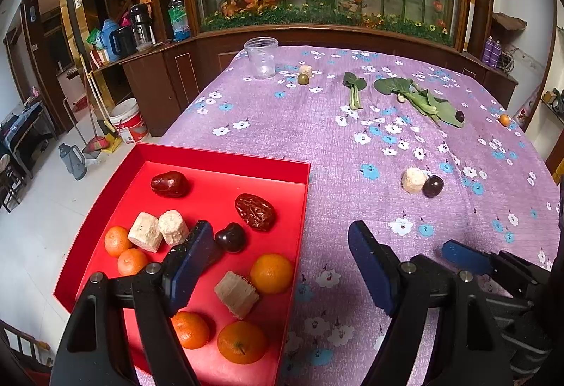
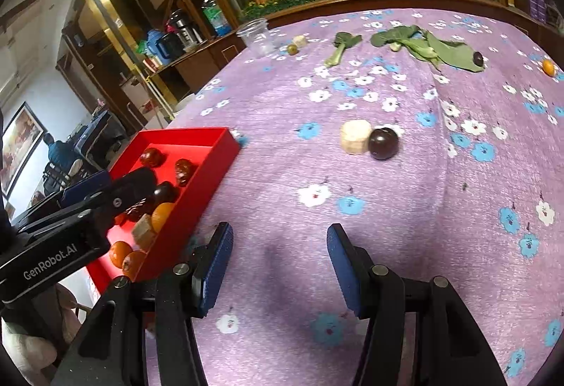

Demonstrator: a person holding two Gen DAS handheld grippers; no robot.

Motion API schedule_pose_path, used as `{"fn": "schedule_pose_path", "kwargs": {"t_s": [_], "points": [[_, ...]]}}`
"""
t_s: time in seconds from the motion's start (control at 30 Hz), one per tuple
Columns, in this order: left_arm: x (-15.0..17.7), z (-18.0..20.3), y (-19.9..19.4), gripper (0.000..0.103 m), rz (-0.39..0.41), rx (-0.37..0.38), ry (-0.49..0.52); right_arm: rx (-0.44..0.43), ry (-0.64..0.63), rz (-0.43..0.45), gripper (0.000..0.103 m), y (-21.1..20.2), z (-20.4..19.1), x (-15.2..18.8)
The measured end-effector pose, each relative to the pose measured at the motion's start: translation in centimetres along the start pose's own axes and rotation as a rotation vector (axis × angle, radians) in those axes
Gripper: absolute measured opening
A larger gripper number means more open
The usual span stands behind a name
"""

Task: Organize fruits
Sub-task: 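Move both tools toward the last beige round cake and dark fruit, then grasp the beige round cake with the left tool while the right tool grasps the dark fruit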

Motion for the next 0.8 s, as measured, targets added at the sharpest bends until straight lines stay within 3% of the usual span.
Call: {"fn": "schedule_pose_path", "kwargs": {"t_s": [0.27, 0.43, 0.6, 0.8], "points": [[-0.3, 0.6, 0.7, 0.078, -0.011, 0.01, 0.02, 0.047, 0.048, 0.014, 0.06, -1.0, 3.2, -0.6], [-0.6, 1.6, 1.3, 0.078, -0.024, 0.054, 0.024, 0.092, 0.058, 0.027, 0.06, -1.4, 5.4, -1.9], [-1.1, 3.7, 2.4, 0.078, -0.06, 0.156, 0.012, 0.15, 0.001, 0.063, 0.06, -0.8, 7.0, -4.7], [-2.3, 5.0, 4.1, 0.078, -0.066, 0.183, -0.002, 0.171, -0.11, 0.02, 0.06, 2.2, 7.0, -5.9]]}}
Point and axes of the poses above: each gripper's, at about its wrist camera, not at the fingertips, and y roughly the way its jaws point, z to its right, x to its underside, the point moved 8 cm from there along y, roughly the way its jaws point
